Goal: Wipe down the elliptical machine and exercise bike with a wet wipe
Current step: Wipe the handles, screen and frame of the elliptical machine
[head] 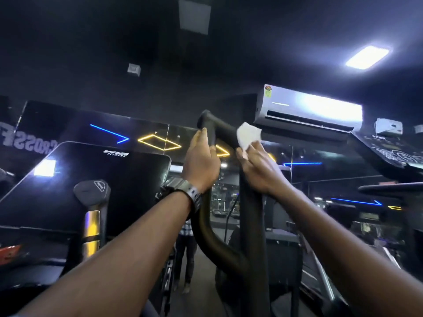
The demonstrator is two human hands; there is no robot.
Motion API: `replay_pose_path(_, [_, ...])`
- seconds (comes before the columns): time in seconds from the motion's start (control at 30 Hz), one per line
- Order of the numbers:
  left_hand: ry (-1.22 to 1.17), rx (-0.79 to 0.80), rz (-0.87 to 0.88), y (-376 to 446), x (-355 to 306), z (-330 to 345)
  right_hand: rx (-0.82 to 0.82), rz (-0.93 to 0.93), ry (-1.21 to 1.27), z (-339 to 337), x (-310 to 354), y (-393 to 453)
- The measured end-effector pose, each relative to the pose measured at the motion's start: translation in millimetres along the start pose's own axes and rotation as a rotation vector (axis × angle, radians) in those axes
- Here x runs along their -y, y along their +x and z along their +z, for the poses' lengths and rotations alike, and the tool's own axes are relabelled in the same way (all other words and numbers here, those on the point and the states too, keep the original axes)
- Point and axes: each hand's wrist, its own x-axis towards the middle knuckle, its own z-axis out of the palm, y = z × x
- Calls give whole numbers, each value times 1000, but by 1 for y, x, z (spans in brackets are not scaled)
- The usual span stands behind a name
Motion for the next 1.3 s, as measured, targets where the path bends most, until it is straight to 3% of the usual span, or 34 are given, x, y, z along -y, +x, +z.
replay_pose_path(0.07, [22, -1, 9, -1, 2, 1, -33, 12, 166, 10, 7, -68])
replay_pose_path(0.17, [54, 2, 17, -3, 4, 1, -37, -1, 202, 25, 19, -136])
replay_pose_path(0.3, [100, -1, 29, -1, 4, 2, 3, 91, 174, 13, 13, -50])
replay_pose_path(0.43, [144, -27, 71, -6, 5, 1, -72, 197, 252, 2, 8, 5])
replay_pose_path(0.6, [139, -8, 100, -16, 8, -3, -58, 160, 408, 22, 19, -142])
replay_pose_path(0.67, [140, 4, 104, -19, 9, -2, -31, 147, 313, 29, 31, -205])
replay_pose_path(0.73, [151, 19, 108, -22, 8, -2, -20, 112, 112, 23, 33, -212])
replay_pose_path(0.9, [178, 30, 110, -34, 4, -3, 79, 10, -95, 6, 13, -68])
replay_pose_path(1.0, [117, 29, 128, -52, 6, -6, 112, -157, -164, -3, 9, -43])
replay_pose_path(1.07, [51, 23, 110, -66, 10, -10, 93, -286, -136, -3, 11, -81])
replay_pose_path(1.17, [-25, 55, 69, -87, 14, -17, 48, -329, -61, 7, 20, -174])
replay_pose_path(1.3, [-388, 96, -104, -102, 20, -27, 120, -453, -259, 19, 42, -230])
